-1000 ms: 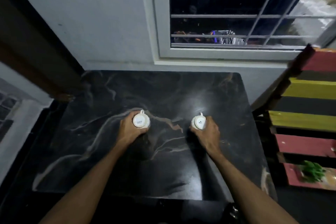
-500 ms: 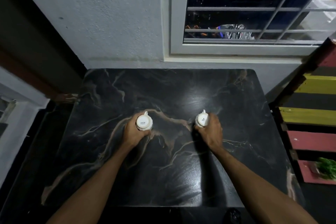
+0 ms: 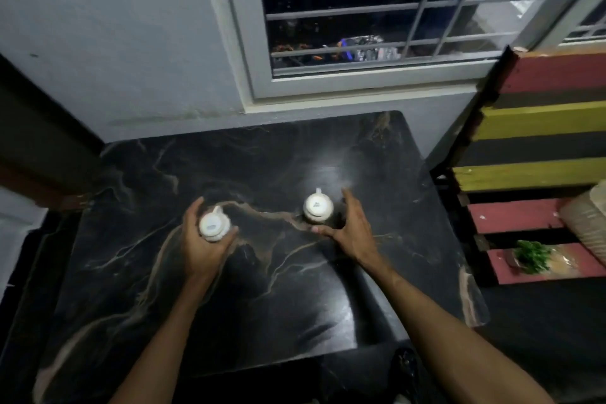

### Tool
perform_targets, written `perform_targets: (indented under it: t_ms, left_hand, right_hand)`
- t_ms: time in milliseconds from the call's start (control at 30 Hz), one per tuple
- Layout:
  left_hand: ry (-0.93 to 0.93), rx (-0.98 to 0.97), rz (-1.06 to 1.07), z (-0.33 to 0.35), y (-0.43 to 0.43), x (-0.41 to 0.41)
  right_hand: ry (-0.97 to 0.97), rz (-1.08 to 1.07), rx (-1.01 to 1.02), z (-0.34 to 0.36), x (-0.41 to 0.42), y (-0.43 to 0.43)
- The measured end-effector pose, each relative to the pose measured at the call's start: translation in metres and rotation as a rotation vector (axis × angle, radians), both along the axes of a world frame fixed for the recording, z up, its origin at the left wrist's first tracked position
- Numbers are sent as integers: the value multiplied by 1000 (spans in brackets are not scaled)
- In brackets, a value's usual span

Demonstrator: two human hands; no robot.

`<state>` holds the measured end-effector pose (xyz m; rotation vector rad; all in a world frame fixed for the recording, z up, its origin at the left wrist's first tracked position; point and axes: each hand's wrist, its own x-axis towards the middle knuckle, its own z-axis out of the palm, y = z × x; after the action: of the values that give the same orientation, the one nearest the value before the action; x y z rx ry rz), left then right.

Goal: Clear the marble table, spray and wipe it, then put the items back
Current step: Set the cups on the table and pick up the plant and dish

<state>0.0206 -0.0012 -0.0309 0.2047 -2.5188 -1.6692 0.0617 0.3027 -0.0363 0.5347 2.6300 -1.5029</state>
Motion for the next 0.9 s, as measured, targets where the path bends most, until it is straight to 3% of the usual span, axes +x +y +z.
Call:
perform_targets:
  t_ms: [133,333,600,767,900]
  left_hand:
    - [274,-101,-27,37,82,33]
    - [299,-61,-379,62,278,77]
    - [-41,-135,-835,-2,560,122]
    - [-302,-187,-969,-110,676,145]
    - [-426,-89,-980,-204,716,160]
  right_hand:
    - [130,-72,1,24,50,51]
    - [279,-364,81,41,140,193]
    - [40,-881,64,-36,234,426]
    - [-178,-967,43,-124,257,534]
    - [-309,-935,63,-193,260,596]
